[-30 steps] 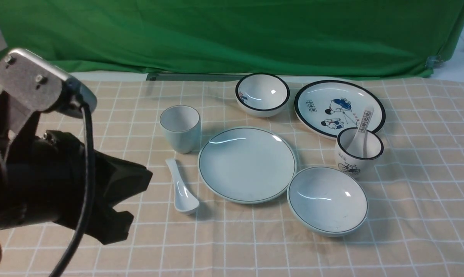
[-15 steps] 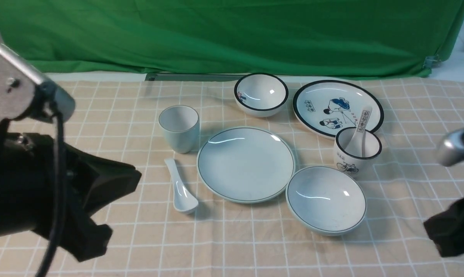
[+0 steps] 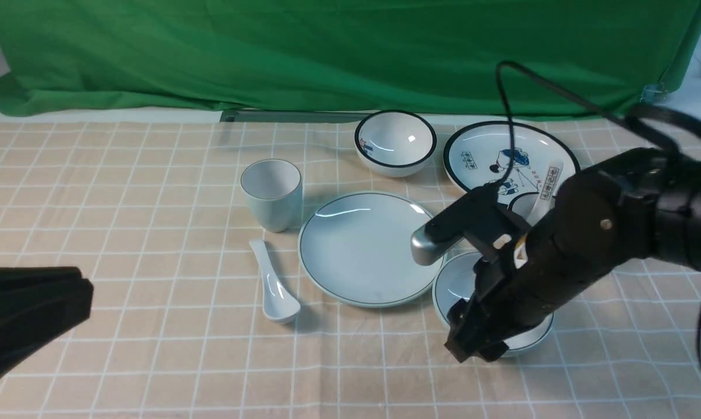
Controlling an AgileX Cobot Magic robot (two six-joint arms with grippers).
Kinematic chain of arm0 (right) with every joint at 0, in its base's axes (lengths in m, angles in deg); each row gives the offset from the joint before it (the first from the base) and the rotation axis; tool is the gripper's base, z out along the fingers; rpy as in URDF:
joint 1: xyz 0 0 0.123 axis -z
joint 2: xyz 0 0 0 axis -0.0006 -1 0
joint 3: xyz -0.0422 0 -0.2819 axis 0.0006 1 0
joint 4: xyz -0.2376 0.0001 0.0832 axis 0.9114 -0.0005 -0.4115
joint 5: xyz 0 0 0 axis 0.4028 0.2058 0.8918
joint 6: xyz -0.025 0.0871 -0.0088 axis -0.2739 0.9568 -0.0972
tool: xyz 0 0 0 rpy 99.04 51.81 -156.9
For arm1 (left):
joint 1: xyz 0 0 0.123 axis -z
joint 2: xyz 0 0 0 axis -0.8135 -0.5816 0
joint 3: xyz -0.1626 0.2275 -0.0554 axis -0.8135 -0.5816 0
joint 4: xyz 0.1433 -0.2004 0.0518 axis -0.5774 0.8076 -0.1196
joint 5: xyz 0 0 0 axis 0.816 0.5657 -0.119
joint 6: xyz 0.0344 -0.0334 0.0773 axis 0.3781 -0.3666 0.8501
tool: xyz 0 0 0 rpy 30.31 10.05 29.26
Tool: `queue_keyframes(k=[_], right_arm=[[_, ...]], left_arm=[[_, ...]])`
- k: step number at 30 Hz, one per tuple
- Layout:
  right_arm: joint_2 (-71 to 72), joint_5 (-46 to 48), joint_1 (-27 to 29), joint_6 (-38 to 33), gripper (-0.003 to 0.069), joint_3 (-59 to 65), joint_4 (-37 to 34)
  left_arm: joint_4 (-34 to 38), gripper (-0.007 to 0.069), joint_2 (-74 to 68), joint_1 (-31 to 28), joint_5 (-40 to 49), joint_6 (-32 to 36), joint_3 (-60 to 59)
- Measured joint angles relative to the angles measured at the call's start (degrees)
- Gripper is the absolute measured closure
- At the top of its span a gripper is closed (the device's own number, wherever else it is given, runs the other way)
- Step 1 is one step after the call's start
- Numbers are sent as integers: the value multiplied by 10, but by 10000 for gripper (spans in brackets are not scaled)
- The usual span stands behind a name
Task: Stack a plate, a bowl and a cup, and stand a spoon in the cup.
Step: Use the right arm to grab a blue rice bowl, then use the right arm to put the blue rice bowl into the blue large plate in the middle
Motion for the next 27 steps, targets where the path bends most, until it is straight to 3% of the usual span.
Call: queue_keyframes(k=[3,6,9,15,21,27], right_arm=[[-33,-7,0,-3,216,-11,16],[-70,-6,0,-7,327,-22,34],[-74,-10,-1,-10,376,-25,40],[-48,17,-18,-6,545,-38,60],[-1,96,-85,29,574,-100,40],[-31,35,-99,23,574,-174,45]], left_arm=[[0,603,0,0,9,-10,0],[0,603,0,0,21,-16,0],[0,603,0,0,27,-18,0],[1,603,0,0,29,-20,0],[-9,603,0,0,29,-20,0],[-25,603,0,0,33,-20,0]])
